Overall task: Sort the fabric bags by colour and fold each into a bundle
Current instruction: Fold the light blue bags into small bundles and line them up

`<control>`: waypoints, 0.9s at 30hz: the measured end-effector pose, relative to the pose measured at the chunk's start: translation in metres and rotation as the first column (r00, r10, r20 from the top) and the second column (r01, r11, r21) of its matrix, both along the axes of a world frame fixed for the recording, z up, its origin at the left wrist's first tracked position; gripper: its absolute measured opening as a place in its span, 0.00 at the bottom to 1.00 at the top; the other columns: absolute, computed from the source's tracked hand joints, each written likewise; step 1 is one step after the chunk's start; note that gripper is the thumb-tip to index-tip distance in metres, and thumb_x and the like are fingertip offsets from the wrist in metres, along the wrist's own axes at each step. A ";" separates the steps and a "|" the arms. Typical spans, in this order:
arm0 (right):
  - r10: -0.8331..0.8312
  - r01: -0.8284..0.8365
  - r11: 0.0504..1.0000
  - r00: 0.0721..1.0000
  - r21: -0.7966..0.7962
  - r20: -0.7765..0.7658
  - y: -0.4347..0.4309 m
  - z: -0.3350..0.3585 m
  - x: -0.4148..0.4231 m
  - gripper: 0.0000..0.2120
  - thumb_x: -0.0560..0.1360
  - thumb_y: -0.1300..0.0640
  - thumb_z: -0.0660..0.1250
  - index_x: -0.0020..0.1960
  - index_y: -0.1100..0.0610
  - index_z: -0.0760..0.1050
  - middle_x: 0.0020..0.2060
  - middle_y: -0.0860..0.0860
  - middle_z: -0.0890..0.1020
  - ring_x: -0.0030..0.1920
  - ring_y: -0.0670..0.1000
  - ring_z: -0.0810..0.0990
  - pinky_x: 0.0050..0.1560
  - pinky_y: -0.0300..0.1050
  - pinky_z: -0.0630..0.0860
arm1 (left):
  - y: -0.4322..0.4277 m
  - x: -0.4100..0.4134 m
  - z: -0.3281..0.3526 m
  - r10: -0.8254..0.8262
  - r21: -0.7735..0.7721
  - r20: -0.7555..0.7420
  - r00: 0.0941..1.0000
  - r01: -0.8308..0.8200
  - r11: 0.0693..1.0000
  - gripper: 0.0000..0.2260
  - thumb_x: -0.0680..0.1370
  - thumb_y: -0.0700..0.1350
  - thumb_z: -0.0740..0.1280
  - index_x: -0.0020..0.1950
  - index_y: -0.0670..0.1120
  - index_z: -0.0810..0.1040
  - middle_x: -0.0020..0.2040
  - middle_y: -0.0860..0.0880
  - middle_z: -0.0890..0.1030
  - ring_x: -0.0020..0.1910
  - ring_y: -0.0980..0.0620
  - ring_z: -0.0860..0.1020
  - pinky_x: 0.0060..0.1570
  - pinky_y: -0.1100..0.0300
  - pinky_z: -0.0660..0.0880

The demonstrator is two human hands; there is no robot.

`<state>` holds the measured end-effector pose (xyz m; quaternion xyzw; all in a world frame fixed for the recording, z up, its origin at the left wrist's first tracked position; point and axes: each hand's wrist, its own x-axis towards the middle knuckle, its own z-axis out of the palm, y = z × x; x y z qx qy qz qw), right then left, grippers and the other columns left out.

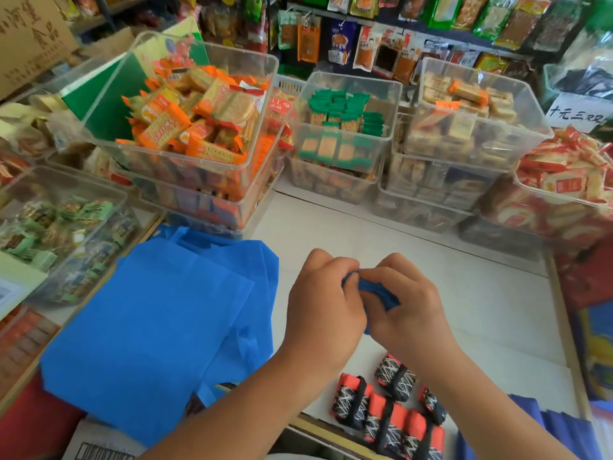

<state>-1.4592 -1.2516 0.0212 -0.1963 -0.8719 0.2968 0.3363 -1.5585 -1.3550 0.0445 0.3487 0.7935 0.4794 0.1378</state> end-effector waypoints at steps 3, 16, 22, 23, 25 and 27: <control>0.004 -0.004 1.000 1.000 0.027 0.012 -0.007 -0.003 -0.003 0.14 0.68 0.74 0.69 0.46 0.59 0.85 0.37 0.52 0.73 0.33 0.53 0.74 0.31 0.41 0.69 | -0.002 0.005 -0.003 -0.009 -0.032 -0.136 0.991 0.005 0.999 0.08 0.83 0.42 0.63 0.55 0.47 0.83 0.49 0.52 0.75 0.44 0.52 0.78 0.46 0.52 0.79; -0.007 0.092 0.829 0.988 -0.552 0.154 -0.003 0.017 0.009 0.07 0.76 0.56 0.75 0.52 0.48 0.83 0.45 0.43 0.86 0.48 0.47 0.84 0.45 0.40 0.80 | -0.018 -0.018 -0.024 -0.037 0.135 0.053 0.998 0.030 0.990 0.16 0.80 0.47 0.70 0.68 0.55 0.78 0.60 0.63 0.77 0.60 0.57 0.78 0.59 0.60 0.78; 0.056 0.051 0.778 0.987 -0.626 0.150 -0.006 0.024 0.009 0.10 0.73 0.58 0.65 0.52 0.53 0.81 0.45 0.46 0.86 0.45 0.47 0.83 0.42 0.39 0.79 | -0.024 -0.019 -0.020 -0.154 0.134 0.427 0.891 0.106 0.985 0.13 0.80 0.45 0.71 0.63 0.57 0.80 0.55 0.63 0.81 0.57 0.55 0.82 0.53 0.52 0.83; 0.062 0.043 0.771 0.988 -0.635 0.141 -0.006 0.025 0.009 0.10 0.73 0.58 0.65 0.52 0.53 0.81 0.45 0.46 0.86 0.45 0.48 0.83 0.42 0.39 0.79 | -0.025 -0.019 -0.019 -0.169 0.164 0.442 0.881 0.106 0.981 0.12 0.80 0.45 0.72 0.60 0.58 0.81 0.54 0.62 0.81 0.56 0.52 0.83 0.51 0.51 0.84; 0.062 0.020 0.719 0.994 -0.695 0.093 -0.004 0.025 0.009 0.09 0.76 0.60 0.71 0.56 0.53 0.82 0.48 0.48 0.86 0.49 0.50 0.85 0.47 0.42 0.82 | -0.026 -0.021 -0.016 -0.177 0.212 0.433 0.884 0.091 0.973 0.10 0.79 0.44 0.72 0.57 0.58 0.81 0.54 0.60 0.81 0.56 0.50 0.82 0.49 0.49 0.84; -0.019 0.029 0.585 1.000 -0.810 0.022 -0.002 0.022 0.009 0.14 0.74 0.62 0.77 0.58 0.54 0.82 0.49 0.52 0.87 0.50 0.53 0.86 0.49 0.45 0.83 | -0.027 -0.027 -0.019 -0.158 0.237 0.364 0.918 0.073 0.969 0.10 0.79 0.42 0.72 0.56 0.56 0.82 0.55 0.58 0.81 0.58 0.52 0.80 0.49 0.50 0.84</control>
